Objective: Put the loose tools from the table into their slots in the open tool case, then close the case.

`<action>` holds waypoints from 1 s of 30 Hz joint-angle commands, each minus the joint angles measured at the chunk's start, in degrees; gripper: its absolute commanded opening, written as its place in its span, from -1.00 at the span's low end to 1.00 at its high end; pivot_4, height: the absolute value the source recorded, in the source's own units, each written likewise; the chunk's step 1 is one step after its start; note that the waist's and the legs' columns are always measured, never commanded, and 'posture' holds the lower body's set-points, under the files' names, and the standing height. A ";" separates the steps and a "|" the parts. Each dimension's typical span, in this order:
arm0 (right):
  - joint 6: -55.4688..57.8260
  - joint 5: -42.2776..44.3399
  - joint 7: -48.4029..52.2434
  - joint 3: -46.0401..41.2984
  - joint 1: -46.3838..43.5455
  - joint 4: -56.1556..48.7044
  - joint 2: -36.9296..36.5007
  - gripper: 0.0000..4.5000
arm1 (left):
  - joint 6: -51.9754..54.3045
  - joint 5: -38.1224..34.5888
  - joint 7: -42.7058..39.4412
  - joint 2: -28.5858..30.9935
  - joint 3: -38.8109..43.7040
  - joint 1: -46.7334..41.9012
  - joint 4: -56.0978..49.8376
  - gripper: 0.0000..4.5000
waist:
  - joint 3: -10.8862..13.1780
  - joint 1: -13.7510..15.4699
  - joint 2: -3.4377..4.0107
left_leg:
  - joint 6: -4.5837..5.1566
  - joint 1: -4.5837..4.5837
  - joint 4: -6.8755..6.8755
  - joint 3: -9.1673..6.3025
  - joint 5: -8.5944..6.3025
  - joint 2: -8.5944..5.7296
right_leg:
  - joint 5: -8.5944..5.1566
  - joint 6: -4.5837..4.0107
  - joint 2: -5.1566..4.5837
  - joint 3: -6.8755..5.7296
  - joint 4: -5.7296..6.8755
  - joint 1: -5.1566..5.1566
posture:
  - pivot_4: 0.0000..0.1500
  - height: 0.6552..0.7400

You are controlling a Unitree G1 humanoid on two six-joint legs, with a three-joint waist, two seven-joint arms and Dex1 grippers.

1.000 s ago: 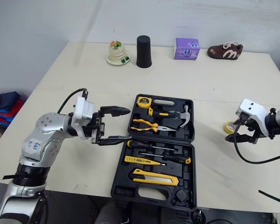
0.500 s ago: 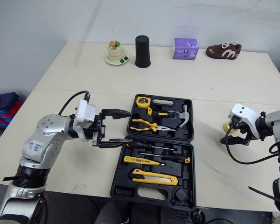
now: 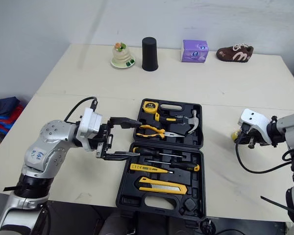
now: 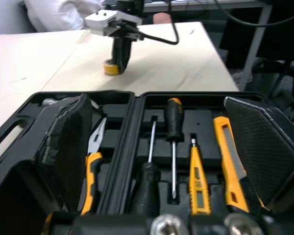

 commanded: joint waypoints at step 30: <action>27.26 27.29 -5.75 -8.59 42.62 -88.44 -12.75 -0.99 | -9.39 1.84 -5.73 6.73 -3.10 14.74 -10.35 1.00 | 0.10 0.11 0.12 | 0.33 -0.31 0.11 -0.36 -0.33 0.23 | 0.01 -0.26 -0.01 0.08 -0.06 -0.13 | 1.00 1.00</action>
